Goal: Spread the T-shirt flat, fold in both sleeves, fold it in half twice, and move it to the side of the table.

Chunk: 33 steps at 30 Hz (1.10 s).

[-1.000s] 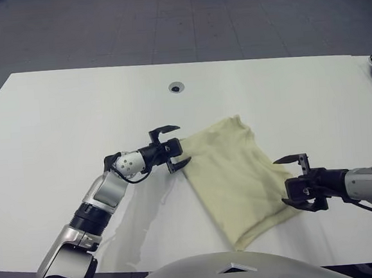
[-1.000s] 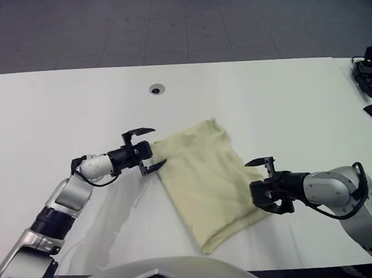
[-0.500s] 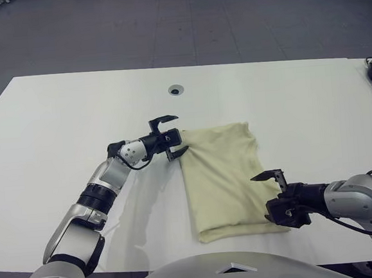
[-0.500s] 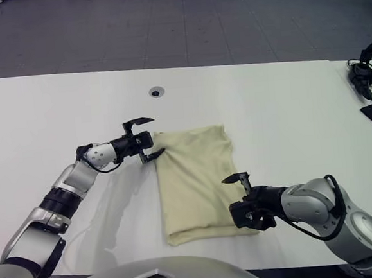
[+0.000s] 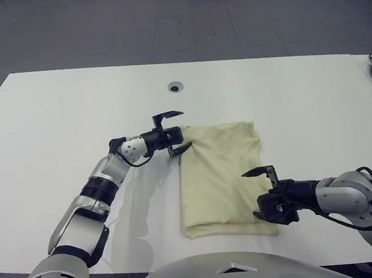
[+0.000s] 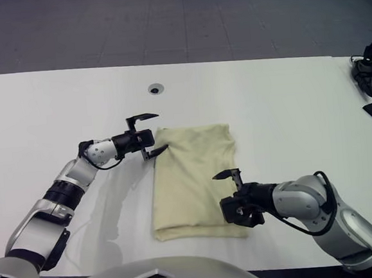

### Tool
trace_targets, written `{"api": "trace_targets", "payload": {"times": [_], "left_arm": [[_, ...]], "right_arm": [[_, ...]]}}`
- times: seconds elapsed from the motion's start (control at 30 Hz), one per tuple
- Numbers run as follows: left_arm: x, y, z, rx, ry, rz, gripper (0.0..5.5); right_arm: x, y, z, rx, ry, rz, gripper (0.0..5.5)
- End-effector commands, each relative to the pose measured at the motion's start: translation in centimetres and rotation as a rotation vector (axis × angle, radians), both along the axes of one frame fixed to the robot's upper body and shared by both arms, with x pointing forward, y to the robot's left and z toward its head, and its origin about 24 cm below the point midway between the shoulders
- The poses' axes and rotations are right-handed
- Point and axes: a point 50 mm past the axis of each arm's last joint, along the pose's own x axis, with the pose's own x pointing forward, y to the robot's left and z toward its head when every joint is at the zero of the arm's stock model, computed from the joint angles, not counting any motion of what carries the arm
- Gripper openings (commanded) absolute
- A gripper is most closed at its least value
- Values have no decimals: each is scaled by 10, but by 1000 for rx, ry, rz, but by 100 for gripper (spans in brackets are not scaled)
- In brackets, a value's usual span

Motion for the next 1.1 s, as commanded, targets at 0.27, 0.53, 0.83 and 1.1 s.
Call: {"api": "trace_targets", "payload": {"times": [0.27,0.53,0.83,1.1], "left_arm": [[-9,-2,39,-131,-1,-24,538],[-44,17,90,-136,-59,-91,538],[-136,32,49,237,154,-328,538],[-187,37,35,402,249,-440,538]], "right_arm": [[-9,-14,24,57,-19,-90,540],[-30,-27,22,72,92,-156,540],[-61,-33,-18,-5,229,-185,540],[-68,-42,-33,-58,240,-203,540]]}}
